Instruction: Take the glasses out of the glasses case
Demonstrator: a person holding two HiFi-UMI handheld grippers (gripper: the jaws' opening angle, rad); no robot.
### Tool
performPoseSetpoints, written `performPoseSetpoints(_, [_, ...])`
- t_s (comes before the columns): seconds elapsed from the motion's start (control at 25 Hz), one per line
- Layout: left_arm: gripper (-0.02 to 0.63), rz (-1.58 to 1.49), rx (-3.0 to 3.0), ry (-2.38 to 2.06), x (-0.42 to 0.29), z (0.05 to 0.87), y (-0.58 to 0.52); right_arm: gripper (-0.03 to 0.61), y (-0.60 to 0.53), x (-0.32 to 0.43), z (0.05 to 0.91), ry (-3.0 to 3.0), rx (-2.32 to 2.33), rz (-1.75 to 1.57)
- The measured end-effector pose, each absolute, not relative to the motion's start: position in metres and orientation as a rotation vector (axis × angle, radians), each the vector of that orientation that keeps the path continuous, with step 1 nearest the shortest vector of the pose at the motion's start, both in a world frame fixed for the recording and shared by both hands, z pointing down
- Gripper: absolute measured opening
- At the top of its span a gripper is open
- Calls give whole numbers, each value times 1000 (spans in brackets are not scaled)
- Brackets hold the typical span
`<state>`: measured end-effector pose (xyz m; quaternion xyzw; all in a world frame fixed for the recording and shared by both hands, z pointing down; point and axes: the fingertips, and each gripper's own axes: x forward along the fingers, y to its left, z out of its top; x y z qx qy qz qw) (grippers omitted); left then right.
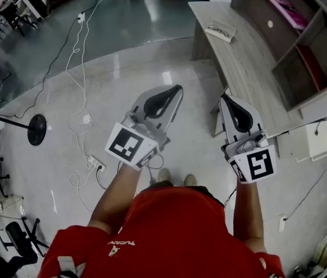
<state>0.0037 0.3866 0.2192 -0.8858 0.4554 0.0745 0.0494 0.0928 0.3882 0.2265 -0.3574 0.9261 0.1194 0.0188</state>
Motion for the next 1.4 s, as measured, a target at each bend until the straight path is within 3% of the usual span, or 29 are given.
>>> performPoseSetpoints(0.4, [10, 259, -2709, 1385, -16, 225, 387, 5, 391, 72, 233, 2896, -1092, 376])
performPoseSetpoints(0.96, [9, 304, -2720, 1373, -101, 237, 367, 5, 364, 20, 244, 2871, -1217, 363])
performPoseSetpoints(1.4, [10, 277, -2720, 1337, -98, 244, 279, 5, 277, 33, 246, 2826, -1279, 419])
